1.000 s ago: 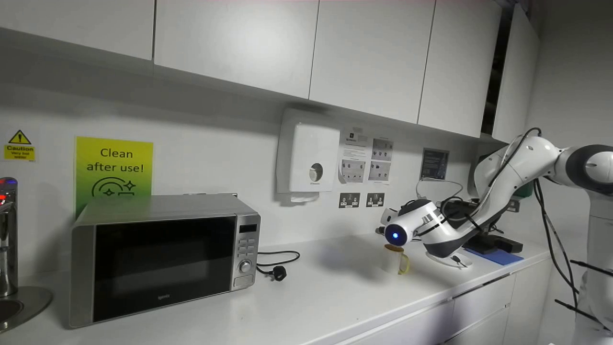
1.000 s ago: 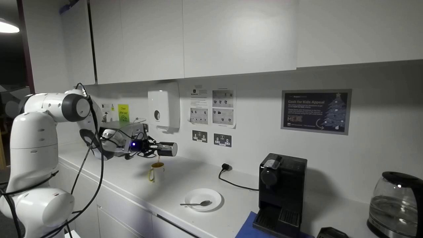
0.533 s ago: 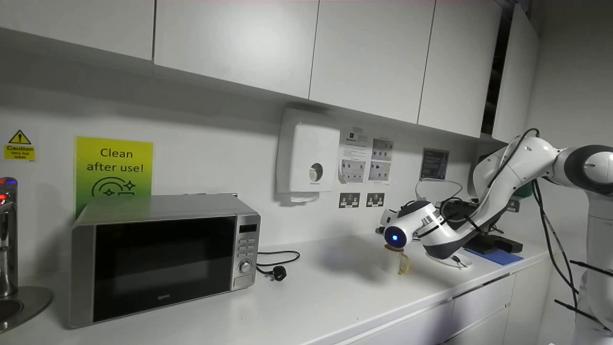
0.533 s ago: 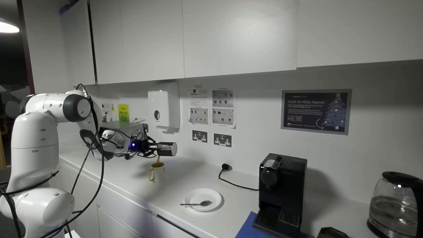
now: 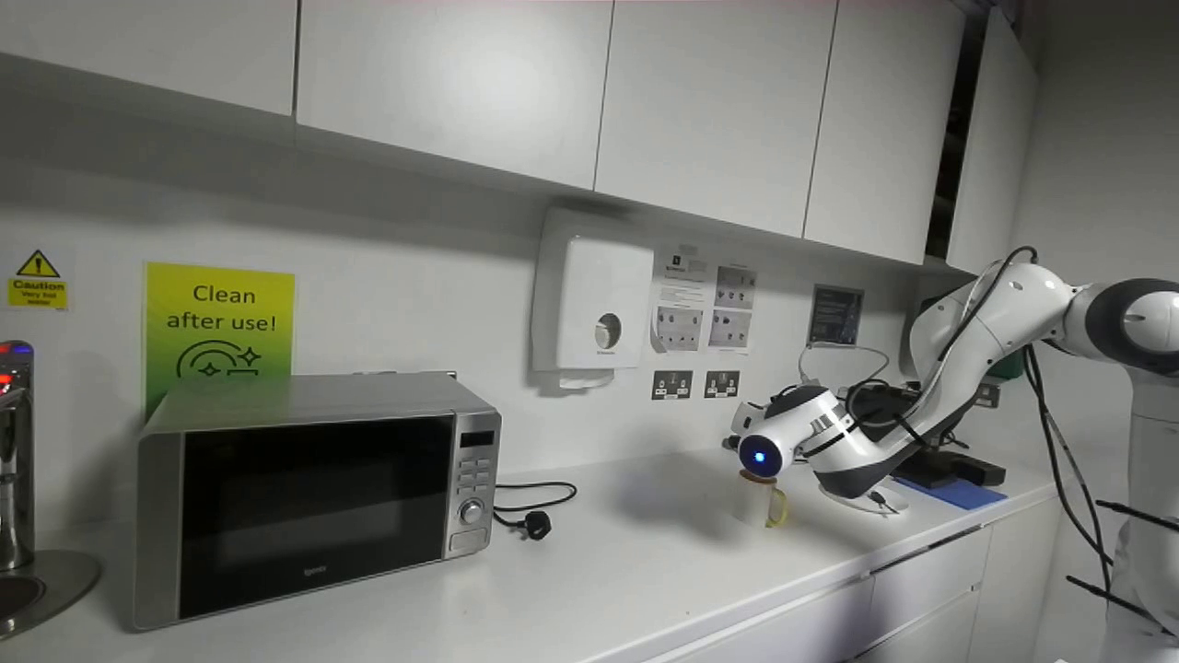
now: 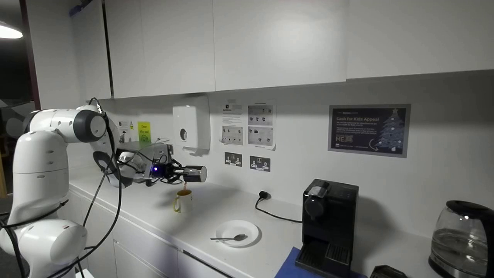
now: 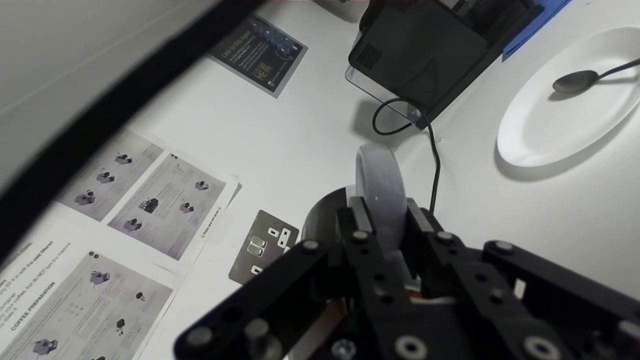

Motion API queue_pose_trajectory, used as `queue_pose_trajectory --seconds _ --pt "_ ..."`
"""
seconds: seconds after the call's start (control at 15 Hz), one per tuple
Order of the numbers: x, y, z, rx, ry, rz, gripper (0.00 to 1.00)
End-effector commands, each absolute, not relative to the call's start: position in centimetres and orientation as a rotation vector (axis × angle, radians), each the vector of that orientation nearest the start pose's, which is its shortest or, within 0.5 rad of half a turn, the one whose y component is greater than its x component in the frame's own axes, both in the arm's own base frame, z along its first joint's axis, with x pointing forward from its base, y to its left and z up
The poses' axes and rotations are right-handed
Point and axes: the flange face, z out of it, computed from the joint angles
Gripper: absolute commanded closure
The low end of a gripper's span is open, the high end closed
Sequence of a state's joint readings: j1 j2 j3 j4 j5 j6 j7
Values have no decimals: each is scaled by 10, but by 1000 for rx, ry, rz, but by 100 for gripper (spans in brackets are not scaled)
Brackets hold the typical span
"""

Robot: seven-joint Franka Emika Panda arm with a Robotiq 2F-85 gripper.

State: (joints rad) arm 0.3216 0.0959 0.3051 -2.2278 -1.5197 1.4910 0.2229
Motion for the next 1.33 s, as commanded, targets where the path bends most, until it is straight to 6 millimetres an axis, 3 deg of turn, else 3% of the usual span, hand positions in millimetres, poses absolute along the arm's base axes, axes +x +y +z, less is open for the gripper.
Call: queue_pose_trajectory --seconds 0.0,1.27 --pt "473 201 391 1314 731 28 95" --pt "474 200 392 1298 727 30 95"
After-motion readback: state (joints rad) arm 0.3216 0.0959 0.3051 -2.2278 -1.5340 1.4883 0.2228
